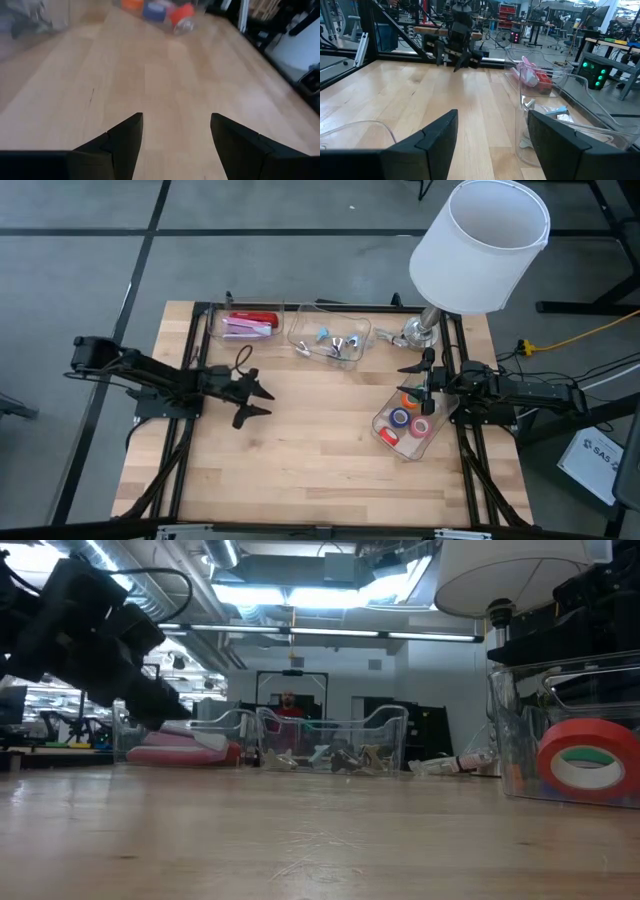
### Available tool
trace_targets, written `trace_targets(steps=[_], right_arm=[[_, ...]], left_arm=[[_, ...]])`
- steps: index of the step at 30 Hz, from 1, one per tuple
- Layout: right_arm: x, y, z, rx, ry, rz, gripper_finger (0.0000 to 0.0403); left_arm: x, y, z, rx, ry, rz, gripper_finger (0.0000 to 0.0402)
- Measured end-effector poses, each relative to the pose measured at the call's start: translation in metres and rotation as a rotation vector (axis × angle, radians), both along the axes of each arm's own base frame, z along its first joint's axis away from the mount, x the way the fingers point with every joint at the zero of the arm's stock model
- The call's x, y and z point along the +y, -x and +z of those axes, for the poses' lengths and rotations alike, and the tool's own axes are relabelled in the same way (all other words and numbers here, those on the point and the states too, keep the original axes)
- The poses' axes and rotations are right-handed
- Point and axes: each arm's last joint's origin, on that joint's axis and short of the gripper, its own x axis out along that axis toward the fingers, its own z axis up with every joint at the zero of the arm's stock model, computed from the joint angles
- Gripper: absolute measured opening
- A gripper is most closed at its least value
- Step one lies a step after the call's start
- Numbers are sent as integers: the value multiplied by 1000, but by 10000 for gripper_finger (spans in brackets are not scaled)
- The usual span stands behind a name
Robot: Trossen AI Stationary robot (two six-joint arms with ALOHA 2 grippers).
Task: Pick and place Stapler, Stapler remover, tape
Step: Return to Home Position
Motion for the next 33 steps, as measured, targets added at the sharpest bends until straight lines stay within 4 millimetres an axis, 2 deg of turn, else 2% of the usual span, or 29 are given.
trace_targets(steps=[16,28,33], right_arm=[[0,0,0,0,0,0,239],[0,0,0,0,0,0,239],[0,0,0,0,0,0,239]], left_arm=[[-4,21,27,-109,9,-18,229],[-4,46,37,-198,-131,-5,226],[-4,55,49,-334,-141,17,226]])
